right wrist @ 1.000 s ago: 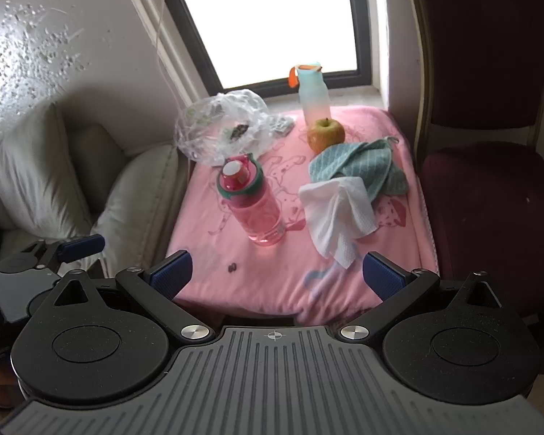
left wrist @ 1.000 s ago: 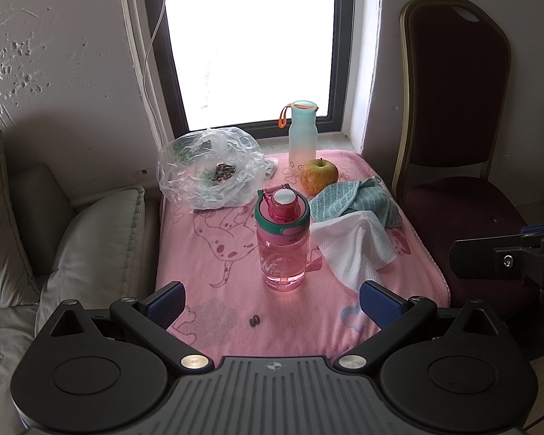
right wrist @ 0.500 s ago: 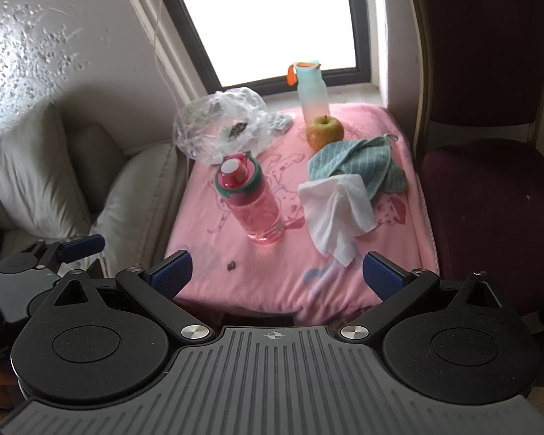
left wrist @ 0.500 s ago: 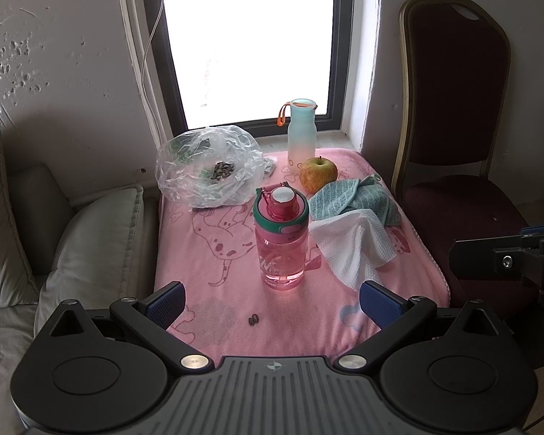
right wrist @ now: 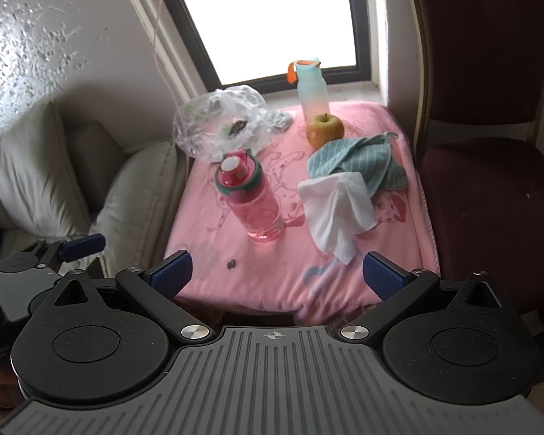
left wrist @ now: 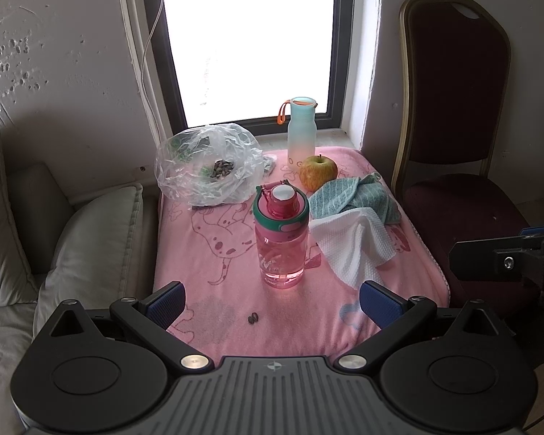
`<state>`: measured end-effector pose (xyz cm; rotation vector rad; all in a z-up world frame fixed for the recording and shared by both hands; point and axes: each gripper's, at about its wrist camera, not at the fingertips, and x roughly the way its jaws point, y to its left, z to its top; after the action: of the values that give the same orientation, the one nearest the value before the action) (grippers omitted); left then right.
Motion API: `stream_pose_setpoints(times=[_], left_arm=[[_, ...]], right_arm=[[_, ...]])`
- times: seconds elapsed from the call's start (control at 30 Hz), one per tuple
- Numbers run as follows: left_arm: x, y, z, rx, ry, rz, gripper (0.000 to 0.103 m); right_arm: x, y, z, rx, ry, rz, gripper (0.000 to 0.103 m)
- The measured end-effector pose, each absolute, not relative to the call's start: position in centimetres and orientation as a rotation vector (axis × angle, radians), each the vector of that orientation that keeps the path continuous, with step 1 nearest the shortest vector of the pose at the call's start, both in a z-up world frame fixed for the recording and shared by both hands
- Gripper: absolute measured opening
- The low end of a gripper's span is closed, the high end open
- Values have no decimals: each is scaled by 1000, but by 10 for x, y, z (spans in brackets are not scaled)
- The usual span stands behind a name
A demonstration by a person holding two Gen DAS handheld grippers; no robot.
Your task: Clean container
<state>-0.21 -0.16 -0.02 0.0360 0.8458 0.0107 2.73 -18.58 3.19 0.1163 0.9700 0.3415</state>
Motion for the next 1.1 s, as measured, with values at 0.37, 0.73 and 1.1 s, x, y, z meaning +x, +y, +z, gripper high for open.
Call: stream_pose_setpoints(times=[0.37,0.73,1.1], left_arm=[[-3,-4,-2,37,847,12,102],[4,1,-18,30,874,23,102],[23,15,-62,12,914,18,102]], right_arm=[[27,-185,30,114,973,342,103],[33,-186,14,154,1000,348,103],[48,-184,-28,215,1072,365,103]])
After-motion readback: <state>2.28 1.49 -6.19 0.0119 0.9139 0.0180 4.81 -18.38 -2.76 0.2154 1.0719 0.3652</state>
